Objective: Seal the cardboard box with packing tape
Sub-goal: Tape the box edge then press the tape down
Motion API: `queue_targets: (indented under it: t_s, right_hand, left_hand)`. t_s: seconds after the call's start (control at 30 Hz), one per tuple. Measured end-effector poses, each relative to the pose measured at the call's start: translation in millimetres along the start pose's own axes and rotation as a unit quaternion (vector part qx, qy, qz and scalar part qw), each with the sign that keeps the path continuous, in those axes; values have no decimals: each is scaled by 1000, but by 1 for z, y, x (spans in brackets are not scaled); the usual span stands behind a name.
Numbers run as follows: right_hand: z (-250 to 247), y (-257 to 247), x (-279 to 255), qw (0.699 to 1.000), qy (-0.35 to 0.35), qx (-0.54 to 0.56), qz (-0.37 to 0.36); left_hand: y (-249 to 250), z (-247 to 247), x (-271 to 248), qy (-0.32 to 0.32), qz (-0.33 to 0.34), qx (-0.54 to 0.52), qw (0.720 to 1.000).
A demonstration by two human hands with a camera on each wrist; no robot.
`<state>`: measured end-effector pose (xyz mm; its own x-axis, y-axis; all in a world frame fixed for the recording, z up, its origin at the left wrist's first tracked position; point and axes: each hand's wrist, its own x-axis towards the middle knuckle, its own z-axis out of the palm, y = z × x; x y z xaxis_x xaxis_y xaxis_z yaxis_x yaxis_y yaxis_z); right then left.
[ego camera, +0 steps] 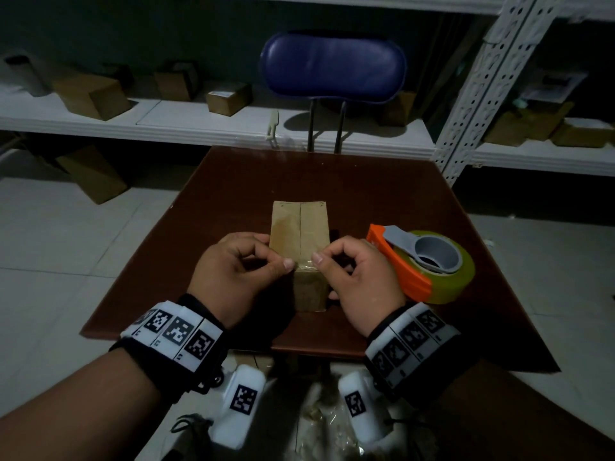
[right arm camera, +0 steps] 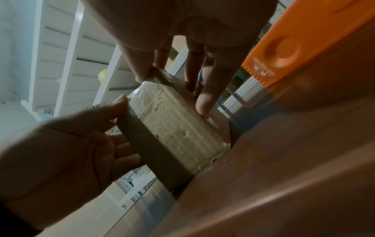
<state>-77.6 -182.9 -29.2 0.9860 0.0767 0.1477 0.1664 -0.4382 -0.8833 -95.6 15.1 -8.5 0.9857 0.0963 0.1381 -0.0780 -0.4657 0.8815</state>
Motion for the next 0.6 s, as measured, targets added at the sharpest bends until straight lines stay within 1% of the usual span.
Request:
queue_targets:
  t_s: [0.13,0.23,0.3,0.37,0.5,0.6]
  right_hand:
    - [4,-2,-2,999,28,-45,-3]
    - [4,-7,-4,994,36,-104,0]
    - [3,-10,-4,992,38,-117,6]
    - [5,-9,-2,993,45,-113,10]
    - [8,-2,2,996,66,-39,50]
    - [11,-2,2,996,57,-36,55]
  left_hand:
    - [4,3,-2,12,-20,-3,1000]
    - [10,6,-2,20,-32,11,999]
    - [12,7,-2,27,-43,7,999]
    - [13,9,-3,28,-49,2,998]
    - [14,11,-3,37,-77,-19,996]
    - [10,11,0,60,-108,-55,991]
